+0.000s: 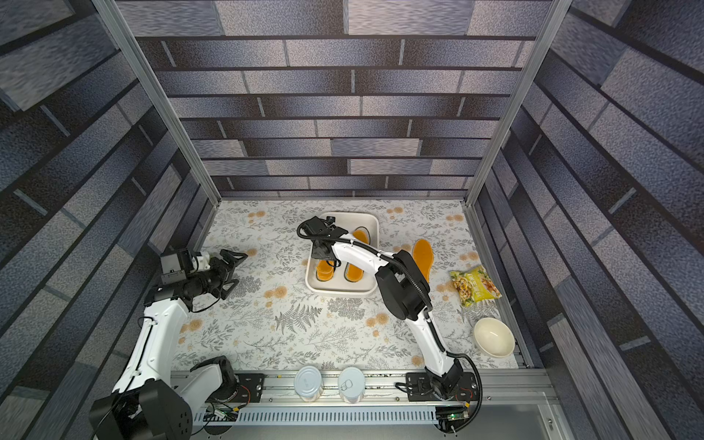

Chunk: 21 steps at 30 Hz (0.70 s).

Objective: Put the insoles into the storage box
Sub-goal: Place the insole in the storage box.

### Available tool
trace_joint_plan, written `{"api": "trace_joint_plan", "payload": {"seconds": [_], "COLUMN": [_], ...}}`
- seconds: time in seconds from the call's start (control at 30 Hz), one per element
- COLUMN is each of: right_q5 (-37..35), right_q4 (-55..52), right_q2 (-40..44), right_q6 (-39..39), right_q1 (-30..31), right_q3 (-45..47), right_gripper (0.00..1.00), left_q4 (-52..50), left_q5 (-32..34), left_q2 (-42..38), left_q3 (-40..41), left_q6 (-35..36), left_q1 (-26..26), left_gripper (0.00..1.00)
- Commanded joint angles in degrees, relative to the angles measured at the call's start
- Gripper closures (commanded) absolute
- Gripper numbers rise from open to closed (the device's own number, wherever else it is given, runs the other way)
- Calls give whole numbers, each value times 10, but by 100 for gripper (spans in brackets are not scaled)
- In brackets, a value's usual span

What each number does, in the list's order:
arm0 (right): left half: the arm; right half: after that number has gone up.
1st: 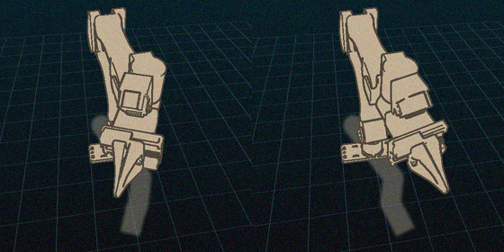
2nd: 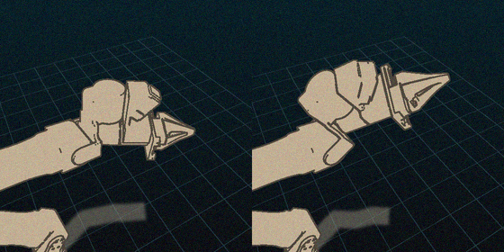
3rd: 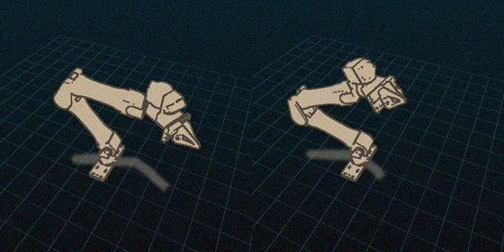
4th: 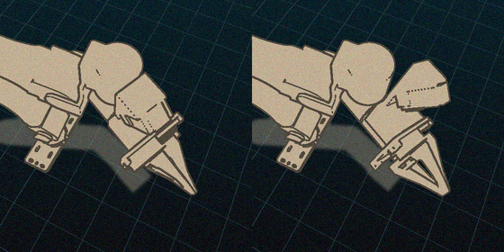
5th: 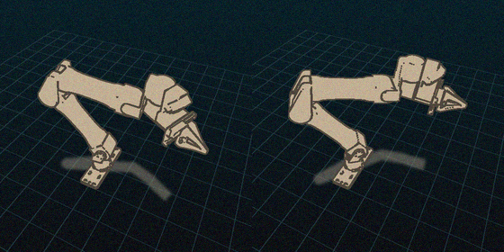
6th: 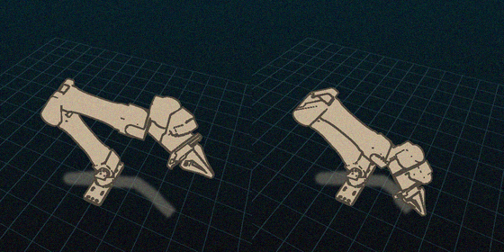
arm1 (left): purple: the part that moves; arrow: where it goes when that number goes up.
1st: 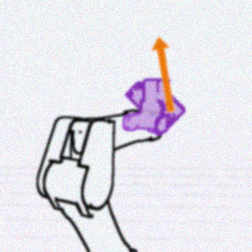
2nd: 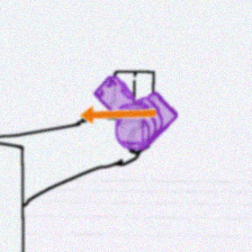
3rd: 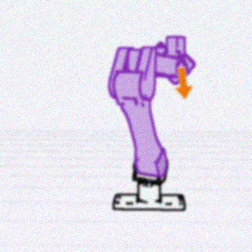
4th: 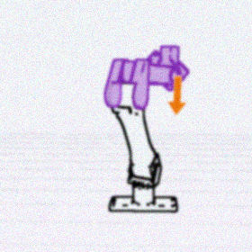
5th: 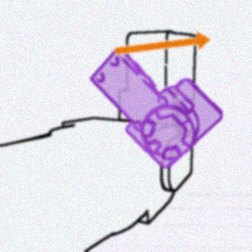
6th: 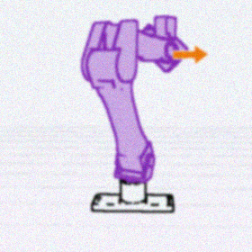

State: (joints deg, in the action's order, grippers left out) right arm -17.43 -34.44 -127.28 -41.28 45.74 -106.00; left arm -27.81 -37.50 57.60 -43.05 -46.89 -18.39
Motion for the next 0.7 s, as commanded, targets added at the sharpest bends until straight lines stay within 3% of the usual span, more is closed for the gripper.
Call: {"api": "trace_joint_plan", "payload": {"seconds": [0.0,0.67], "right_q5": [-1,16], "right_q4": [2,20], "right_q2": [-6,-4], "right_q6": [-2,3], "right_q1": [-6,-9], "right_q3": [7,15], "right_gripper": [83,79], "left_q4": [1,2], "left_q5": [-5,-5], "left_q2": [1,0], "left_q3": [-4,-2], "left_q6": [10,10], "left_q1": [4,4], "left_gripper": [0,0]}}
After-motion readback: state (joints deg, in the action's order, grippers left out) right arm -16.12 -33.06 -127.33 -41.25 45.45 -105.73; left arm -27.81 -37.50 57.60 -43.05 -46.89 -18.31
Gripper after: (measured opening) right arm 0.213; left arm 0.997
